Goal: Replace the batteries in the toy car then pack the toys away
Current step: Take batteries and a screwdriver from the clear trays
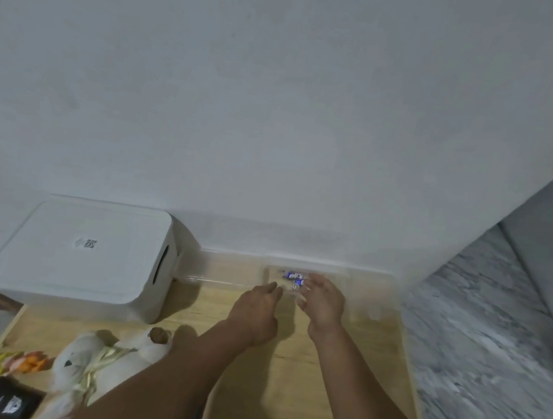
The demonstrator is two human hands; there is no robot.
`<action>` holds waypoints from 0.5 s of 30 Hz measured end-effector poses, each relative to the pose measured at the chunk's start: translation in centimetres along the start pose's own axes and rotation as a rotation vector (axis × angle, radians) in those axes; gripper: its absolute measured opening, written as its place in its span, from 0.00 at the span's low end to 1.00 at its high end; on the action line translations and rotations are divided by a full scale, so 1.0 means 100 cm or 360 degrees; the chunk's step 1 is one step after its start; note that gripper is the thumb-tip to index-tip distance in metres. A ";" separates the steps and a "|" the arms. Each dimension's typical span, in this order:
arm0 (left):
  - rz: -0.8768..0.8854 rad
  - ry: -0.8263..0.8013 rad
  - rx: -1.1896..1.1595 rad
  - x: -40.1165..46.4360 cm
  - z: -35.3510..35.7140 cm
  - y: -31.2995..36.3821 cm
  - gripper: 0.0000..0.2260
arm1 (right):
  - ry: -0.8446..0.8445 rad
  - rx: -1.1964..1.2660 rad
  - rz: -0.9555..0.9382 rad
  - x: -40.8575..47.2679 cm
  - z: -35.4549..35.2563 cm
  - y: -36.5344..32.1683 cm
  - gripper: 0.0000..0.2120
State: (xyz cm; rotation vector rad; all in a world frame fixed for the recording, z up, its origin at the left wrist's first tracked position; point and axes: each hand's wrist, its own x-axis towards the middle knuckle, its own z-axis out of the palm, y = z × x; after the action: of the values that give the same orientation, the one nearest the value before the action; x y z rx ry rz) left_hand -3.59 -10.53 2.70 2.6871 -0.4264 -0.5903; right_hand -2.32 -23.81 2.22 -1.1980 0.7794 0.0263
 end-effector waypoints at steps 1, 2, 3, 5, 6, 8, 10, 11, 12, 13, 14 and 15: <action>0.0014 0.0012 0.0004 0.000 0.000 0.001 0.34 | 0.0047 -0.0307 -0.0169 0.005 -0.001 0.002 0.16; 0.0023 0.0040 -0.0006 0.001 -0.001 0.001 0.36 | 0.0092 -0.0617 -0.0329 0.011 -0.003 0.003 0.19; 0.0029 0.0070 -0.0024 0.002 -0.002 0.002 0.38 | 0.0106 -0.0867 -0.0466 0.015 -0.004 0.003 0.20; 0.0020 0.0112 -0.0064 0.004 -0.004 0.003 0.40 | 0.0050 -0.1183 -0.0647 0.024 -0.006 0.002 0.18; 0.0009 0.0128 -0.0073 0.005 -0.005 0.003 0.40 | 0.0005 -0.1302 -0.0674 0.029 -0.007 0.001 0.17; -0.0009 0.0142 -0.0077 0.008 -0.007 0.002 0.40 | -0.0109 -0.1580 -0.0687 0.037 -0.008 -0.002 0.16; -0.0039 0.0113 -0.0090 0.009 -0.007 0.001 0.41 | -0.0264 -0.1842 -0.0714 0.044 -0.007 -0.005 0.16; -0.0062 0.0092 -0.0109 0.009 -0.007 0.001 0.42 | -0.0342 -0.1946 -0.0725 0.047 -0.005 -0.007 0.14; -0.0086 0.0072 -0.0132 0.009 -0.007 0.000 0.43 | -0.0401 -0.2035 -0.0733 0.050 -0.004 -0.008 0.12; -0.0106 0.0060 -0.0156 0.009 -0.006 0.000 0.44 | -0.0438 -0.2112 -0.0742 0.052 -0.002 -0.010 0.10; -0.0123 0.0053 -0.0170 0.009 -0.005 0.000 0.44 | -0.0454 -0.2182 -0.0753 0.054 0.000 -0.011 0.09; -0.0138 0.0053 -0.0174 0.009 -0.005 0.000 0.44 | -0.0452 -0.2258 -0.0766 0.056 0.002 -0.012 0.09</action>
State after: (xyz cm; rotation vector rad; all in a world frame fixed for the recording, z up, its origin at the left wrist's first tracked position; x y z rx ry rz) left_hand -2.63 -10.70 2.78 2.6173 -0.2620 -0.5751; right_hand 2.48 -26.19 0.12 -2.6218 0.0923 0.3946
